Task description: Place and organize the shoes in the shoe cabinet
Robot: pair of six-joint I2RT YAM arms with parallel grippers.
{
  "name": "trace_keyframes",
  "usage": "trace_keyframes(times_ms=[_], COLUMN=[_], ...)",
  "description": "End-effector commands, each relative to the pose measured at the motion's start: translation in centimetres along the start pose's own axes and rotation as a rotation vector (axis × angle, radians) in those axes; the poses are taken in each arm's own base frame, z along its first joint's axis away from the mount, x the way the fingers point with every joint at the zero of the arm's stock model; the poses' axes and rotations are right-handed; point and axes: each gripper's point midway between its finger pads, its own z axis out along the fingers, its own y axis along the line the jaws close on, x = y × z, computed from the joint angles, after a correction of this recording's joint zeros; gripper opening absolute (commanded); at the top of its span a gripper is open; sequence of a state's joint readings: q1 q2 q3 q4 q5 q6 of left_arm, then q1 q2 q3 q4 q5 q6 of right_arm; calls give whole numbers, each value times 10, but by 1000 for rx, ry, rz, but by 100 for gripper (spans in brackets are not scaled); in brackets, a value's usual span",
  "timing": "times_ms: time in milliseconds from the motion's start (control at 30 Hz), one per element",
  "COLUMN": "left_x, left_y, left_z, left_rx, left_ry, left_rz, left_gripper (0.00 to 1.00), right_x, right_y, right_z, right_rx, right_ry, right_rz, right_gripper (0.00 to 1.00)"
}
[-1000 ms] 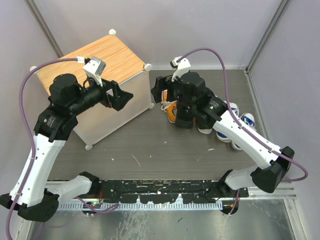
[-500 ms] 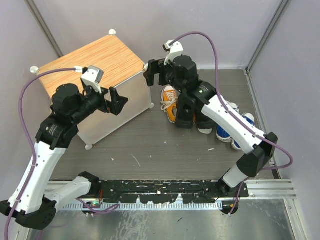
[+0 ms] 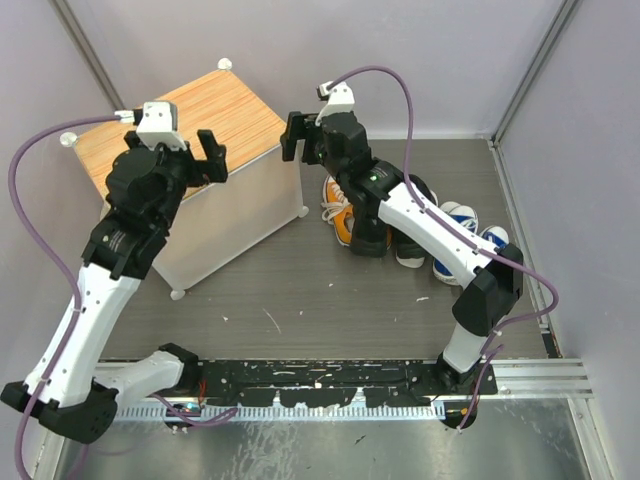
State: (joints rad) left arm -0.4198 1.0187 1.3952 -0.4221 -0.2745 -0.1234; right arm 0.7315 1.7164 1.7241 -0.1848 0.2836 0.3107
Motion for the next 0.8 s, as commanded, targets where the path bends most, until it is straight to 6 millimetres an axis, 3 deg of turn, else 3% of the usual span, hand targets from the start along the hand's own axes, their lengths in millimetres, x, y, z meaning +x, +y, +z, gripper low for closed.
trace_keyframes(times_ms=[0, 167, 333, 467, 533, 767], left_x=[-42, -24, -5, 6, 24, 59], left_y=[21, 35, 45, 55, 59, 67], left_z=[18, 52, 73, 79, 89, 93], left_rx=[-158, -226, -244, -255, -262, -282], left_ry=[-144, -79, -39, -9, 37, 139], left_rz=[-46, -43, -56, -74, -72, -81], left_gripper=[98, 98, 98, 98, 98, 98], right_x=[-49, -42, -32, -25, -22, -4], right_y=[13, 11, 12, 11, 8, -13], right_z=[-7, 3, 16, 21, 21, 5], right_rx=[-15, 7, 15, 24, 38, 120], right_ry=[-163, -151, -122, -111, -102, -26], right_rz=[89, 77, 60, 57, 54, 10], right_gripper=[90, 90, 90, 90, 90, 90])
